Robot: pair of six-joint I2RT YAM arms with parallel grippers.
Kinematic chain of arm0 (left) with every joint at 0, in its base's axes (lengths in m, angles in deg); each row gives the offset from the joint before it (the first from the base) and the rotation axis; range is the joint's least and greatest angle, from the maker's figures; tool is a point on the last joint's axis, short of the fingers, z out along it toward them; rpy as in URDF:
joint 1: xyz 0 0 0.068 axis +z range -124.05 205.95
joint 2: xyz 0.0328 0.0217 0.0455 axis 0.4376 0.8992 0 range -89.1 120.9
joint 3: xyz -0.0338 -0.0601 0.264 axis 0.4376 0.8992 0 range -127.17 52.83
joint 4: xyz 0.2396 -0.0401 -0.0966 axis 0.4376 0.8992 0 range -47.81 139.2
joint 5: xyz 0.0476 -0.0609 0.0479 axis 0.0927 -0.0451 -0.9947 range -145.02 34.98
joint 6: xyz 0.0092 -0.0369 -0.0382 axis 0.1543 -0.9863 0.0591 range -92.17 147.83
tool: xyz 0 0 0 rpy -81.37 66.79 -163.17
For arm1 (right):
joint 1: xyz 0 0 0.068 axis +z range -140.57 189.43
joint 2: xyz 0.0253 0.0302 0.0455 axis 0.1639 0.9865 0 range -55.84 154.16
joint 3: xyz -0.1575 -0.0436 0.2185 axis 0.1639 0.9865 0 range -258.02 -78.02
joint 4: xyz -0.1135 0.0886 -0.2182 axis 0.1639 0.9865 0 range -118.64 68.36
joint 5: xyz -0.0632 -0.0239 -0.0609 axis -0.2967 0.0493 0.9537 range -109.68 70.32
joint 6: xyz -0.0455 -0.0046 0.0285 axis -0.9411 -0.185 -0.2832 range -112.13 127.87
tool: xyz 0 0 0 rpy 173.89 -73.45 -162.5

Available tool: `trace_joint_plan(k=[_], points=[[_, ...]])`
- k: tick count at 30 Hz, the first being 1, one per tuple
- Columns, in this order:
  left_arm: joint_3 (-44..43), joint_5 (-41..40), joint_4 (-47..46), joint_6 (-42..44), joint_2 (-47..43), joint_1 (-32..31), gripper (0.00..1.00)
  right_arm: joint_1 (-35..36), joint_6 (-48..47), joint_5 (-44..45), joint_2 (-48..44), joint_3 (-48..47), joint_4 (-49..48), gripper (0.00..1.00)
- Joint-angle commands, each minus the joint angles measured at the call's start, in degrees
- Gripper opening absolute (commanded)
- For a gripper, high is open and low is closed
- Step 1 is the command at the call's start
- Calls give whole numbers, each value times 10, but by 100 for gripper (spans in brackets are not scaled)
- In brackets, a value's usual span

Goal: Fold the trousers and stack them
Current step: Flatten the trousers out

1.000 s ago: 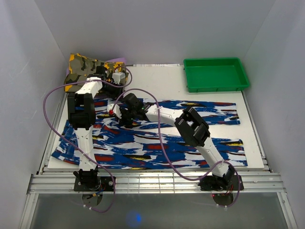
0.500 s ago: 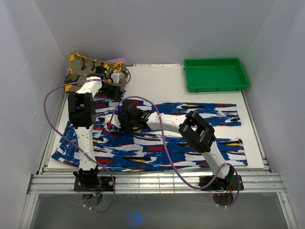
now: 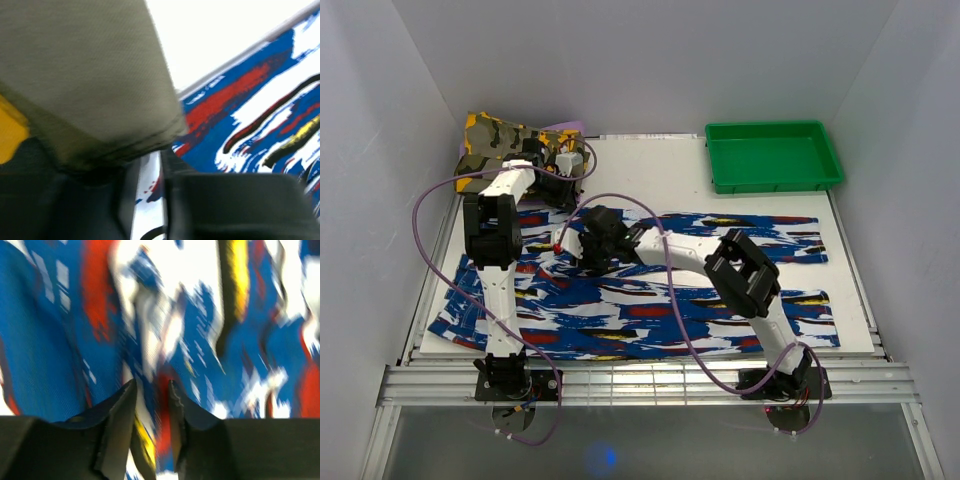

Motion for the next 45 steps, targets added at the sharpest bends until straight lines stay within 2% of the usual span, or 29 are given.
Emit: trace_joint_plan(k=[1, 3, 11, 18, 22, 25, 28, 29, 30, 31, 32, 34, 37, 39, 41, 42, 45], points=[[6, 1, 33, 30, -16, -1, 38, -54, 27, -16, -87, -4, 37, 39], [7, 10, 37, 32, -28, -3, 44, -92, 25, -36, -123, 23, 48, 39], [45, 38, 37, 15, -77, -14, 43, -147, 10, -32, -110, 85, 84, 25], [107, 5, 44, 16, -122, -14, 41, -182, -3, 10, -108, 151, 105, 25], [158, -46, -3, -5, -136, -13, 47, -198, -9, 36, -80, 159, 118, 28], [145, -81, -27, -24, -110, -7, 49, -211, -15, 57, -69, 148, 133, 38], [85, -77, -34, -41, -84, -2, 55, -232, -15, 48, -82, 129, 170, 57], [67, -57, -34, -43, -81, -2, 55, -243, -15, 44, -99, 115, 183, 66], [30, -48, -32, -45, -81, -2, 62, -249, -21, 27, -107, 107, 220, 74], [16, -41, -28, -46, -84, -2, 63, -256, -24, 20, -119, 99, 238, 82], [2, -26, -26, -47, -89, -2, 71, -270, -28, 11, -144, 88, 256, 96], [-25, -15, -6, -39, -110, -2, 77, -283, -53, -22, -171, 84, 325, 98], [-16, -23, 25, -18, -154, 3, 77, -306, -121, -55, -226, 106, 410, 98], [12, -23, 52, -2, -183, 15, 77, -323, -154, -56, -270, 163, 473, 94], [62, -12, 88, 16, -225, 44, 77, -344, -199, -47, -312, 208, 516, 86], [80, -11, 98, 22, -238, 66, 76, -351, -211, -38, -324, 255, 525, 84], [152, 3, 139, 64, -287, 105, 74, -388, -247, -6, -366, 317, 533, 75]])
